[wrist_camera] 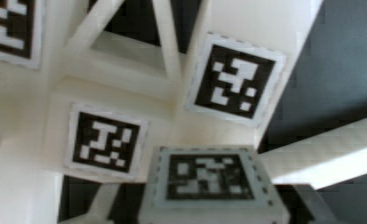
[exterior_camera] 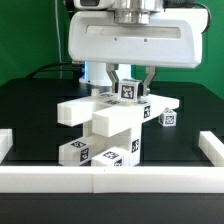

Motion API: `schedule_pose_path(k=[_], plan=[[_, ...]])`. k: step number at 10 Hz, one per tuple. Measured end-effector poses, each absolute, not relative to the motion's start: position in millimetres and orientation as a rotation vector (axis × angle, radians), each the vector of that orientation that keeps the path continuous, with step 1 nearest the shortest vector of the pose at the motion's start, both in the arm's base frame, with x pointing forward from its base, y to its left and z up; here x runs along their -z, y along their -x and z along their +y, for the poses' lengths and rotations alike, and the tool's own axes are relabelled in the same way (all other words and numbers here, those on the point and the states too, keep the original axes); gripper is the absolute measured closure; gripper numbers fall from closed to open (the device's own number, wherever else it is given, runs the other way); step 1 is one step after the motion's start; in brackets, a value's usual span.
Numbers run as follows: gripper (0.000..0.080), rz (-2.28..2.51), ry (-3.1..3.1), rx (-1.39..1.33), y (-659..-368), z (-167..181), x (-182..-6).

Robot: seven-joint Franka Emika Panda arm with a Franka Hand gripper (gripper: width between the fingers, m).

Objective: Assemble chair

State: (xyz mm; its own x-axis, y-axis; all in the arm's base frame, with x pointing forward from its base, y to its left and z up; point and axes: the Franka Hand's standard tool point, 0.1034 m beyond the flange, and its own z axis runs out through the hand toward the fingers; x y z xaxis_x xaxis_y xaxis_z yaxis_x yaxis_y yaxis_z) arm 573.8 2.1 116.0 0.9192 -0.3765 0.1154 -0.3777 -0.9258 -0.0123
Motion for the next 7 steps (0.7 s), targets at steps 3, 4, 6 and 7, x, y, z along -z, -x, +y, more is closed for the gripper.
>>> schedule_pose_path(k=[3,4,6,7], plan=[[0.0527,-0.606,-3.067,-0.181,-573.8,2.1,-116.0],[0.0527,-0.635,-3.062,-0.182,-573.9,2.1,-116.0],[0.0527,-0.668,-3.057,-0.182,-573.9,2.3,-116.0],[0.0527,-0.797,-3.031,-0.182,-573.9,2.3,-116.0]])
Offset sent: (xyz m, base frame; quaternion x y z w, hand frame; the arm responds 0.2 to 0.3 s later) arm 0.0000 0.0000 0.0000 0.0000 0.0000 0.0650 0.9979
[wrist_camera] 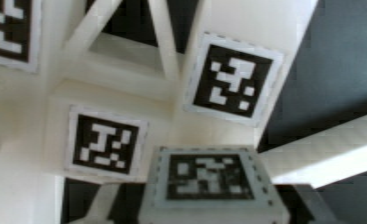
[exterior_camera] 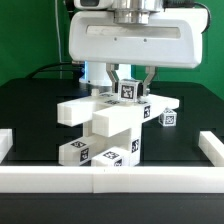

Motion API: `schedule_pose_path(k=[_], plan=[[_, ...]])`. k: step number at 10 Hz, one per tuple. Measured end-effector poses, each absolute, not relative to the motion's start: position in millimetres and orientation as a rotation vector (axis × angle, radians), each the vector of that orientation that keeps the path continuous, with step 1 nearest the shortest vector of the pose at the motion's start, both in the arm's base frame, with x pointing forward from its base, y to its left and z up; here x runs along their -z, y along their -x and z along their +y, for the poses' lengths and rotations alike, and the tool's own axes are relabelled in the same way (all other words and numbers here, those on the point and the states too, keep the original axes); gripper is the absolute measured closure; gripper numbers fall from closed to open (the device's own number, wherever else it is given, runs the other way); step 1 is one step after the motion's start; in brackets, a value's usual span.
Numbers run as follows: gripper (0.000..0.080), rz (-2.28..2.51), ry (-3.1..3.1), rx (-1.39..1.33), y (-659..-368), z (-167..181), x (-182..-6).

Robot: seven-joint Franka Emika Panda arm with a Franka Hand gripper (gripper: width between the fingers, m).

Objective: Assemble chair

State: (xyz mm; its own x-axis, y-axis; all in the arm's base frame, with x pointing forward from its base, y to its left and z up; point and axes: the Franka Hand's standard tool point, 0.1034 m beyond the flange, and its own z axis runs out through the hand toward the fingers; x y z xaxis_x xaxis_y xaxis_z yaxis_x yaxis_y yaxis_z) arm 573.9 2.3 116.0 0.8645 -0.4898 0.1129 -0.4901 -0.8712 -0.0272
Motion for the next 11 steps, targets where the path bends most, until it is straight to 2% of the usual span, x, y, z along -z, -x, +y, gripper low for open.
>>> schedule_pose_path(k=[11], plan=[[0.0527,-1.812,-2.607,-0.174,-573.7,3.8,-115.5]])
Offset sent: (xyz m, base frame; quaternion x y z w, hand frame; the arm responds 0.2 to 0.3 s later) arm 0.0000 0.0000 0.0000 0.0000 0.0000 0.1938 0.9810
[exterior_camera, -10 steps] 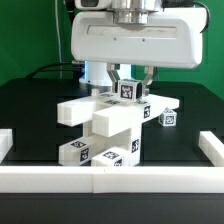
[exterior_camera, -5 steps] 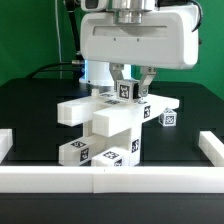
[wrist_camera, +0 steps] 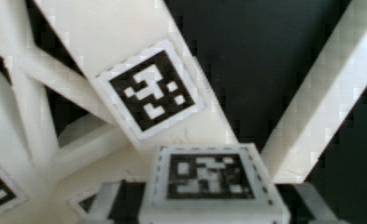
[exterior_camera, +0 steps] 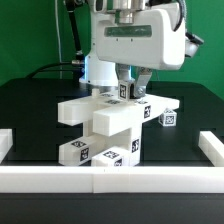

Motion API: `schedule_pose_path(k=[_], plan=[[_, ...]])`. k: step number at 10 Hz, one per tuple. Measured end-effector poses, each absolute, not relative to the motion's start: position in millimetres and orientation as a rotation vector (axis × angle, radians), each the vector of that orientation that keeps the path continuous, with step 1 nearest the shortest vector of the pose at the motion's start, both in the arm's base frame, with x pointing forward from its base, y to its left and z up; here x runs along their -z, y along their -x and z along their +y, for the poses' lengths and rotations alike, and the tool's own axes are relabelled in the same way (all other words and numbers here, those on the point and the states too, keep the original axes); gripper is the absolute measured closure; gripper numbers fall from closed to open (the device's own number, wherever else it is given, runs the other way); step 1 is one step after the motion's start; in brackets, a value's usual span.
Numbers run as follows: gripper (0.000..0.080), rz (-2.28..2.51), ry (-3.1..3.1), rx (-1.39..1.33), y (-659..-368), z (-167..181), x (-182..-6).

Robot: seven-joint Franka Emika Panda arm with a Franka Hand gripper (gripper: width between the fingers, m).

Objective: Assemble chair

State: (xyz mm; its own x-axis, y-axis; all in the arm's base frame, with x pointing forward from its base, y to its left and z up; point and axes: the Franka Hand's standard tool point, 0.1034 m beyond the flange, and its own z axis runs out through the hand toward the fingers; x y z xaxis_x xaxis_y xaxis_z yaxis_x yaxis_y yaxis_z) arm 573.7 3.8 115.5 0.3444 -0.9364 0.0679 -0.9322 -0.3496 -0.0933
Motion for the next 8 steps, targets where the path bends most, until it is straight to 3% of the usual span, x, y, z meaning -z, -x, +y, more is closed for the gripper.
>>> schedule_pose_path(k=[8], plan=[[0.0527,2.182,2.174,0.154,-573.7,5.0,-115.3]])
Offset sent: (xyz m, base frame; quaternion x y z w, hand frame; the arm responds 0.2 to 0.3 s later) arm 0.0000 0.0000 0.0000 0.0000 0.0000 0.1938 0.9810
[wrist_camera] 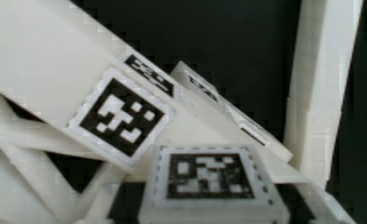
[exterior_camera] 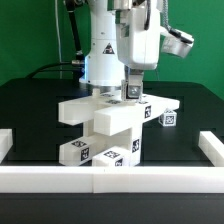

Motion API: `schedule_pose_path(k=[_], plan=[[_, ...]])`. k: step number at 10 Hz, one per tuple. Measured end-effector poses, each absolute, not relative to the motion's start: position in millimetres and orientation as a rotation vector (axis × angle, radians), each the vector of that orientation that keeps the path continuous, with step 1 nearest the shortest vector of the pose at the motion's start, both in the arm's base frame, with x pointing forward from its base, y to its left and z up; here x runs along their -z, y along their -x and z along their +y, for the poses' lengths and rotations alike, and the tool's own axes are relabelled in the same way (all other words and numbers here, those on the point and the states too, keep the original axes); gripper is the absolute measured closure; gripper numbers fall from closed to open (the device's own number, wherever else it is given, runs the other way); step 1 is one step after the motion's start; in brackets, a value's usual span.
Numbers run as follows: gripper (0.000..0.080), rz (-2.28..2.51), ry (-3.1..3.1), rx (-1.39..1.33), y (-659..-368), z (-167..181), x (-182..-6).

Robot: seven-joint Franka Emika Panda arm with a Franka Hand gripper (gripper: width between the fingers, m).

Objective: Assemble chair

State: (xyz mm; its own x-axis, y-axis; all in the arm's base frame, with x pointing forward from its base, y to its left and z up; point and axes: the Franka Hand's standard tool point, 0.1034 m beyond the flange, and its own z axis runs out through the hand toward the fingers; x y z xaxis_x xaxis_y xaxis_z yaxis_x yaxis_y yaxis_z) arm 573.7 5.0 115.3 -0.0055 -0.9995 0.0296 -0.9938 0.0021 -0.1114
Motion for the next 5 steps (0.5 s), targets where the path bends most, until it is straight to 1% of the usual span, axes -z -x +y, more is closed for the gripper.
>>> schedule_pose_path(k=[1,2,3,4,5], plan=[[0.0527,2.167,2.19,0.155,-573.6,5.0,-115.2],[0.0363,2.133,2.233,0.15,-573.0,5.5,-114.7],[0.0234,2.118,2.277,0.121,-571.5,8.2,-113.4],[0.0234,2.09,2.305,0.122,-573.7,9.0,-114.0],[0.0163,1.976,2.409,0.126,-573.8,9.0,-114.0]])
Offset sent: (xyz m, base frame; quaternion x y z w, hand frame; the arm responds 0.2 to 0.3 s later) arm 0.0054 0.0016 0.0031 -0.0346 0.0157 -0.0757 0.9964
